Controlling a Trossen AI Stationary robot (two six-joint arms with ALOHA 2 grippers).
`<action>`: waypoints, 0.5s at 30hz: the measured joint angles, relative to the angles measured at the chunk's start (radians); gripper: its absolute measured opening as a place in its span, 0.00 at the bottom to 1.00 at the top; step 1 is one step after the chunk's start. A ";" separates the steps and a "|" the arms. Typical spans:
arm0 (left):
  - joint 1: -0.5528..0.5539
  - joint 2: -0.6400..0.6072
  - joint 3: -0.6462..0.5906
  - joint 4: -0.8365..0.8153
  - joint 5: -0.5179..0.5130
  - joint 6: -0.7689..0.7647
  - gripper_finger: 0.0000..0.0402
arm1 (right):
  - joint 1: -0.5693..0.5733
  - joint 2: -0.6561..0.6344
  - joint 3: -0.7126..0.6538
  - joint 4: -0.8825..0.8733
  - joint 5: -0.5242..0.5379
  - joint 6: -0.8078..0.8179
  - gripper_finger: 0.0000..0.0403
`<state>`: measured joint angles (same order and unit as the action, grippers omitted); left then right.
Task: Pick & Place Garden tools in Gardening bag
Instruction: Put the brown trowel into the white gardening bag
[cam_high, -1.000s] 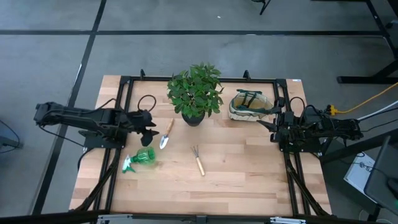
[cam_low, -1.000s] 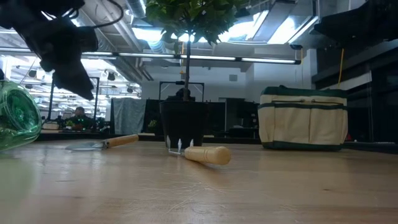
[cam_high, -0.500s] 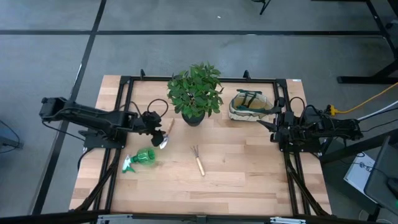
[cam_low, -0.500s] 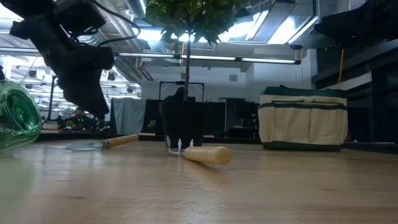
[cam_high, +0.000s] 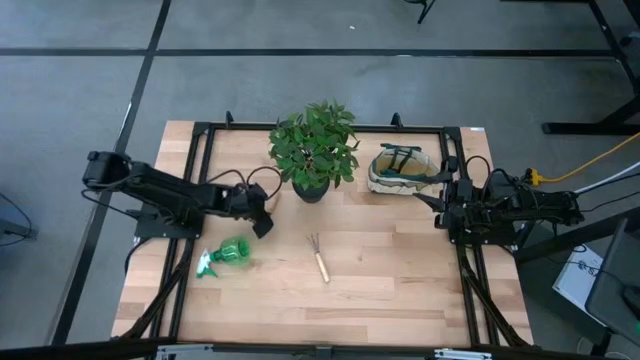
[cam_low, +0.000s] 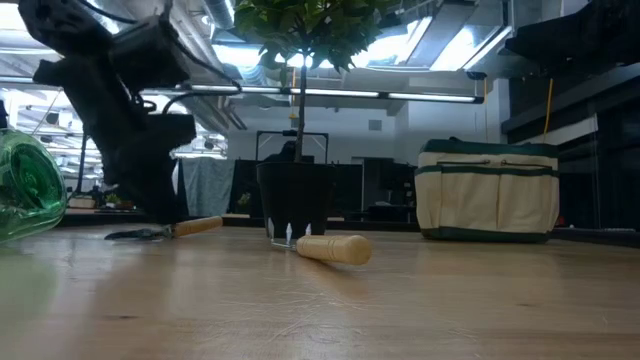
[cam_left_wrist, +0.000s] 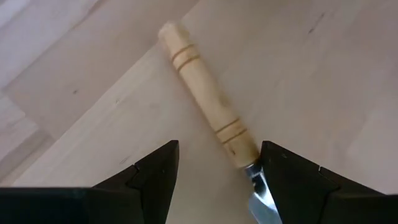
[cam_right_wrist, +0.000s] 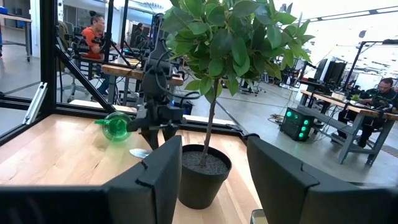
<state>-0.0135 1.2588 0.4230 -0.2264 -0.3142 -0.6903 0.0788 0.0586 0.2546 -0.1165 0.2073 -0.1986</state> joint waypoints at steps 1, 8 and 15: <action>0.000 0.011 0.000 0.003 -0.004 0.000 0.56 | 0.000 0.000 0.000 0.000 0.000 0.000 0.46; 0.000 0.075 0.001 0.025 -0.039 0.020 0.56 | 0.000 0.000 0.000 0.000 0.000 0.000 0.46; -0.001 0.089 0.003 0.026 -0.045 0.021 0.56 | 0.000 0.000 0.000 0.000 0.000 0.000 0.46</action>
<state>-0.0143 1.3475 0.4259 -0.2001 -0.3592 -0.6693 0.0792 0.0586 0.2545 -0.1165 0.2072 -0.1988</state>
